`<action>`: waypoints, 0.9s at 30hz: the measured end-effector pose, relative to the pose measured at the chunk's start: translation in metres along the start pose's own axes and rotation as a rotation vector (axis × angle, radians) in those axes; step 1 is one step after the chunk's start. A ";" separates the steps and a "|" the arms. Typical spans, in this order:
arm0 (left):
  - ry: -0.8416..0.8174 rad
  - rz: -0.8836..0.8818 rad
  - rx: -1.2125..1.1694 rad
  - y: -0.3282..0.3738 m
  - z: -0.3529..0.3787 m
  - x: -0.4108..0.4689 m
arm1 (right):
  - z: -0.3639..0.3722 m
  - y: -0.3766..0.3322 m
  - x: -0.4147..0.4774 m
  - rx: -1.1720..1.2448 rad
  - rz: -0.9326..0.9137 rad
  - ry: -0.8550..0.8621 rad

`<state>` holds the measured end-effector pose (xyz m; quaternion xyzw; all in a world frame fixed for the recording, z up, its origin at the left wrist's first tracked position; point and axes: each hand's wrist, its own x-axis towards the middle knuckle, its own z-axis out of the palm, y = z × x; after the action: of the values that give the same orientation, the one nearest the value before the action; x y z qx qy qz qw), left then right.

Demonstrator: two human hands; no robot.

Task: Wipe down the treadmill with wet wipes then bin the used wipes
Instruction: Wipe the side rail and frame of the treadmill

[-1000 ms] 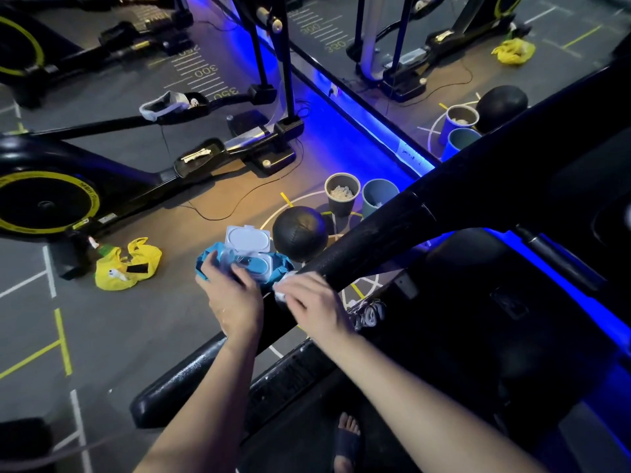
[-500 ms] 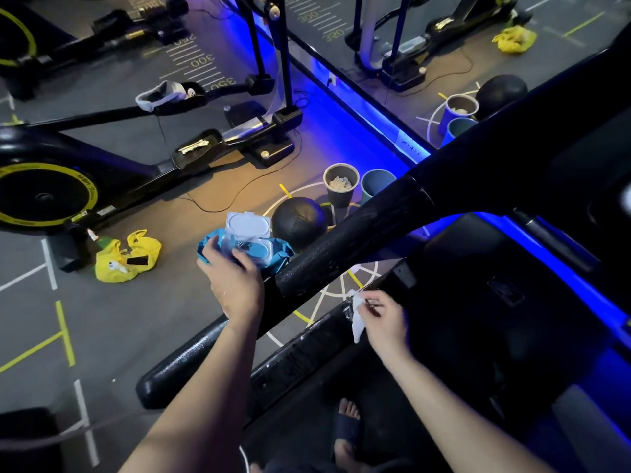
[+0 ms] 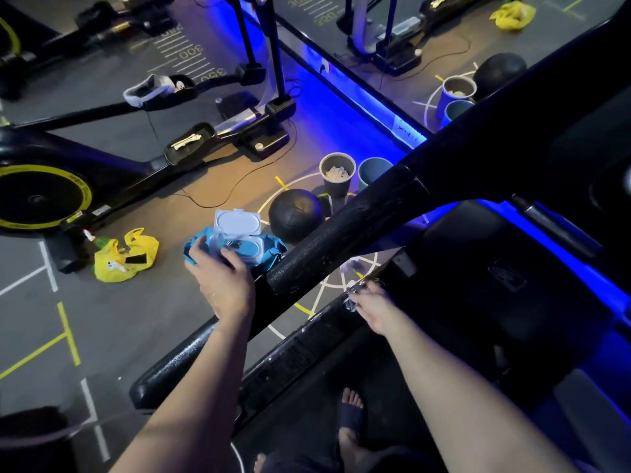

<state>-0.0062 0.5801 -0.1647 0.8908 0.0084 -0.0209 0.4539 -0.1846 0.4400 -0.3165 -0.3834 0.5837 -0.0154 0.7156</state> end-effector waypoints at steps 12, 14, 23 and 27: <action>0.019 0.021 -0.161 -0.007 -0.006 0.004 | -0.018 0.021 -0.061 0.087 -0.149 0.140; 0.015 0.017 -0.228 -0.009 -0.013 0.008 | -0.011 0.016 -0.083 0.135 -0.218 0.125; -0.037 0.249 -0.508 0.016 -0.100 0.021 | 0.063 -0.023 -0.212 0.290 -0.524 0.052; -0.168 0.305 -0.580 0.026 -0.155 0.011 | 0.102 -0.030 -0.280 0.151 -0.735 0.047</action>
<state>0.0102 0.6898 -0.0529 0.7108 -0.1567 -0.0229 0.6853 -0.1747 0.6043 -0.0665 -0.5128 0.4207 -0.3230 0.6751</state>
